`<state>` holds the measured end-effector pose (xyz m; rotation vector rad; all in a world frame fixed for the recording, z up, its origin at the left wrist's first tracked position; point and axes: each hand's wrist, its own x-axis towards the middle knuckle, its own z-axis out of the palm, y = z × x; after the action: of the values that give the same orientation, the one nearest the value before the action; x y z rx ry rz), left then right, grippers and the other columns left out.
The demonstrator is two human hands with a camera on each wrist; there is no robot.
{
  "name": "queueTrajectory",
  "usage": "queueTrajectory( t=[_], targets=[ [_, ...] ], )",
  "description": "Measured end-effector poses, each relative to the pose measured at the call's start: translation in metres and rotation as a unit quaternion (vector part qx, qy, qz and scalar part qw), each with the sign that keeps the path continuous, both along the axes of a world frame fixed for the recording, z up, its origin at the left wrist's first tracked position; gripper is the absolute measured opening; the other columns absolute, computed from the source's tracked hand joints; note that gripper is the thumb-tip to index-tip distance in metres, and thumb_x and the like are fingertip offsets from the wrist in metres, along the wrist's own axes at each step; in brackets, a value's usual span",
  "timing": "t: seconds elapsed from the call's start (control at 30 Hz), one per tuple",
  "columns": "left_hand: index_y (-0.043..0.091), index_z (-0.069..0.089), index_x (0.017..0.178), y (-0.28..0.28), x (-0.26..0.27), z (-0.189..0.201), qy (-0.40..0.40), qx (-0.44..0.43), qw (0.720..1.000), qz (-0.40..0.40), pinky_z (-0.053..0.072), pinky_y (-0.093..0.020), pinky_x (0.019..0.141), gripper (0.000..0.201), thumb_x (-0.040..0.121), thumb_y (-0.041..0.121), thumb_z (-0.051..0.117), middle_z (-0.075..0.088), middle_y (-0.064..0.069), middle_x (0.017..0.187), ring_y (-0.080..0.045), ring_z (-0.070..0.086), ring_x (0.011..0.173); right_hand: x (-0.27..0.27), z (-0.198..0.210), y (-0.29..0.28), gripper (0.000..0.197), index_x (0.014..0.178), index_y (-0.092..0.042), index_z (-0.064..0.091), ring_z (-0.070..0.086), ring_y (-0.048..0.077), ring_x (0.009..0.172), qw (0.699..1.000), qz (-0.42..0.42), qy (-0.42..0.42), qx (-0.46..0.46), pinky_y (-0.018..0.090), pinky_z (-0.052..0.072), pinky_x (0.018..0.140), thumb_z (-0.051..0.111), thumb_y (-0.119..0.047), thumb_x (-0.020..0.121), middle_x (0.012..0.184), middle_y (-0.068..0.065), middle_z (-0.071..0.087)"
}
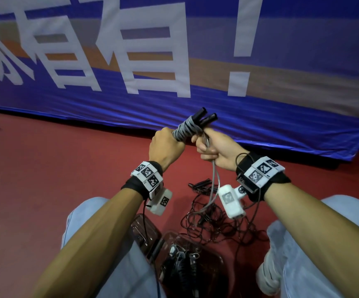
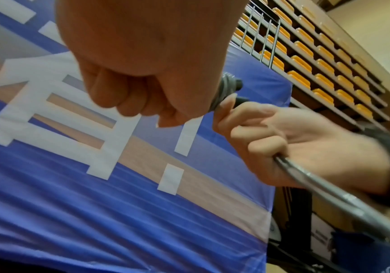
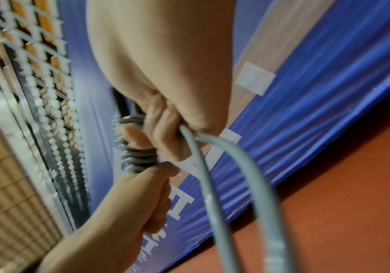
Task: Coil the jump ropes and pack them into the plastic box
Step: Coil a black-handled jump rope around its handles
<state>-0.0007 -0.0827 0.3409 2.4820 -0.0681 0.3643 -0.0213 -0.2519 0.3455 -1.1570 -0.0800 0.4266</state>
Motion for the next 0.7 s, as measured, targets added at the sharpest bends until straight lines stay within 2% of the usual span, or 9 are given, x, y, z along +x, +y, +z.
queueTrajectory(
  t=[0.1, 0.17, 0.23, 0.33, 0.4, 0.5, 0.53, 0.6, 0.7],
  targets=[
    [0.011, 0.062, 0.084, -0.003, 0.007, -0.007, 0.041, 0.078, 0.995, 0.041, 0.044, -0.035, 0.068, 0.017, 0.081, 0.028, 0.06, 0.07, -0.015, 0.092, -0.041, 0.065, 0.088, 0.002, -0.008, 0.016, 0.04, 0.09, -0.006, 0.051, 0.022, 0.001, 0.029, 0.992, -0.088, 0.036, -0.079, 0.014, 0.015, 0.029, 0.026, -0.027, 0.113, 0.053, 0.003, 0.045],
    [0.011, 0.065, 0.095, -0.007, 0.009, -0.014, 0.066, 0.139, 0.987, 0.044, 0.047, -0.036, 0.071, 0.022, 0.082, 0.028, 0.061, 0.071, -0.014, 0.099, -0.039, 0.067, 0.093, 0.002, -0.013, 0.02, 0.03, 0.087, -0.008, 0.051, 0.026, 0.002, 0.029, 0.975, -0.112, 0.055, -0.183, 0.014, 0.017, 0.029, 0.031, -0.012, 0.108, 0.062, 0.006, 0.046],
    [0.011, 0.066, 0.1, -0.012, 0.008, -0.019, 0.106, 0.193, 0.975, 0.036, 0.048, -0.036, 0.073, 0.023, 0.083, 0.027, 0.063, 0.071, -0.012, 0.102, -0.035, 0.068, 0.095, 0.0, -0.017, 0.019, 0.025, 0.082, -0.007, 0.057, 0.037, 0.008, 0.036, 0.935, -0.095, 0.029, -0.342, 0.018, 0.025, 0.034, 0.04, -0.006, 0.101, 0.068, 0.009, 0.054],
    [0.012, 0.066, 0.109, -0.013, 0.007, -0.025, 0.162, 0.258, 0.952, 0.014, 0.048, -0.034, 0.075, 0.028, 0.085, 0.026, 0.064, 0.07, -0.009, 0.106, -0.03, 0.068, 0.097, -0.008, -0.023, 0.011, 0.016, 0.077, -0.005, 0.063, 0.059, 0.025, 0.066, 0.796, -0.056, -0.075, -0.598, 0.024, 0.038, 0.051, 0.057, -0.007, 0.092, 0.082, 0.01, 0.066],
    [0.012, 0.066, 0.113, -0.011, 0.005, -0.026, 0.186, 0.3, 0.936, -0.004, 0.049, -0.034, 0.077, 0.031, 0.086, 0.026, 0.064, 0.07, -0.008, 0.108, -0.029, 0.068, 0.099, -0.016, -0.027, 0.006, 0.018, 0.077, -0.008, 0.054, 0.064, 0.033, 0.08, 0.717, -0.051, -0.156, -0.678, 0.028, 0.042, 0.06, 0.061, -0.009, 0.094, 0.093, 0.013, 0.068],
    [0.013, 0.066, 0.114, -0.007, 0.004, -0.029, 0.213, 0.353, 0.909, -0.052, 0.05, -0.034, 0.076, 0.031, 0.086, 0.025, 0.062, 0.068, -0.005, 0.1, -0.027, 0.066, 0.091, -0.018, -0.029, 0.0, 0.016, 0.083, -0.013, 0.056, 0.069, 0.04, 0.095, 0.616, -0.042, -0.265, -0.74, 0.037, 0.051, 0.072, 0.067, -0.015, 0.096, 0.098, 0.017, 0.07],
    [0.013, 0.066, 0.114, -0.006, 0.003, -0.03, 0.219, 0.363, 0.903, -0.069, 0.05, -0.033, 0.075, 0.03, 0.086, 0.024, 0.062, 0.065, -0.004, 0.095, -0.026, 0.064, 0.085, -0.016, -0.03, -0.003, 0.02, 0.08, -0.012, 0.055, 0.07, 0.04, 0.093, 0.598, -0.042, -0.283, -0.749, 0.037, 0.052, 0.072, 0.07, -0.015, 0.094, 0.092, 0.014, 0.069],
    [0.012, 0.066, 0.112, -0.005, 0.002, -0.03, 0.219, 0.382, 0.893, -0.096, 0.051, -0.034, 0.072, 0.028, 0.087, 0.022, 0.06, 0.061, -0.002, 0.089, -0.024, 0.06, 0.08, -0.013, -0.03, -0.008, 0.027, 0.078, -0.009, 0.054, 0.069, 0.038, 0.086, 0.59, -0.042, -0.306, -0.746, 0.037, 0.053, 0.07, 0.077, -0.017, 0.089, 0.083, 0.007, 0.063],
    [0.012, 0.066, 0.111, -0.002, 0.001, -0.025, 0.198, 0.417, 0.878, -0.127, 0.051, -0.035, 0.072, 0.026, 0.087, 0.02, 0.059, 0.065, -0.004, 0.093, -0.026, 0.064, 0.084, -0.011, -0.032, -0.015, 0.041, 0.084, -0.007, 0.056, 0.066, 0.03, 0.078, 0.59, -0.029, -0.339, -0.732, 0.034, 0.043, 0.064, 0.083, -0.038, 0.082, 0.088, 0.002, 0.059]
  ],
)
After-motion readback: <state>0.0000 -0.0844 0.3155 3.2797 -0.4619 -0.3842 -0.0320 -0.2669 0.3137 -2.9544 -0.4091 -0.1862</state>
